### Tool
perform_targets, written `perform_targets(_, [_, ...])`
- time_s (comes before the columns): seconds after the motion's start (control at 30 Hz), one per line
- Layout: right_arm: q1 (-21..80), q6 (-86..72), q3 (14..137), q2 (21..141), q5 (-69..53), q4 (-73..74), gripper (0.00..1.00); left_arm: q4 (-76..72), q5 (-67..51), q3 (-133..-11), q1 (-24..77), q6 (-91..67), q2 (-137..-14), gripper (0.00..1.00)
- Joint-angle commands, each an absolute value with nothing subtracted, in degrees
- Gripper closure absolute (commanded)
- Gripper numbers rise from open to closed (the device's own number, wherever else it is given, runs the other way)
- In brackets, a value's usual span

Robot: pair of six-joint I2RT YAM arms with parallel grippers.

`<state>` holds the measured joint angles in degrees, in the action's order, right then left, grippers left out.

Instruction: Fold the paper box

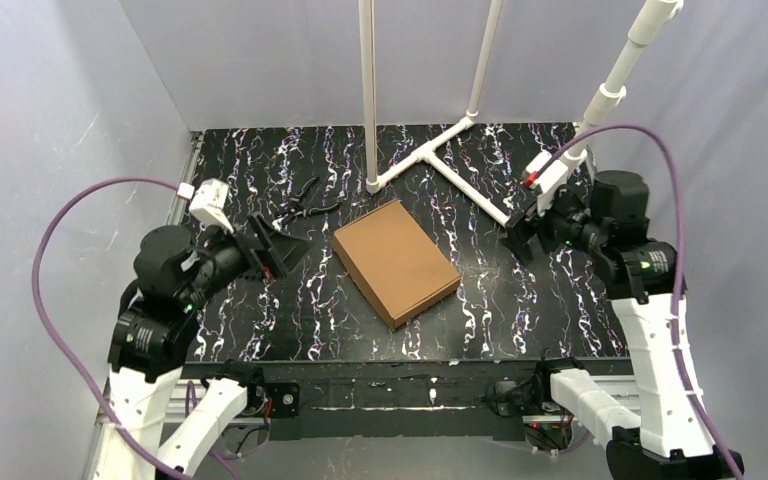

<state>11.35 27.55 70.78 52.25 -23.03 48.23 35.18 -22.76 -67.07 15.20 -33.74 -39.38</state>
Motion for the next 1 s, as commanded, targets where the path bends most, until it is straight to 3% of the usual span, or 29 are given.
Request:
perform_targets(0.0, [7.2,24.9,76.0,51.2,-29.1,50.4,0.02,45.8,-19.0,-68.4,15.0,-30.0,-36.7,0.02])
perform_targets(0.23, [3.1,13.1,78.1,49.4,-27.7,46.3,0.02,47.8,-19.0,-70.7,15.0,-30.8,-33.5,0.02])
perform_targets(0.67, [-2.4,11.8,79.8,48.1,-36.3,47.6,0.02,45.3,-21.9,-69.8,15.0,-35.0,-27.2,0.02])
perform_targets(0.97, [-4.3,8.2,80.0,47.4,-35.4,46.5,0.02,47.6,-19.8,-69.1,15.0,-33.6,-24.8,0.02])
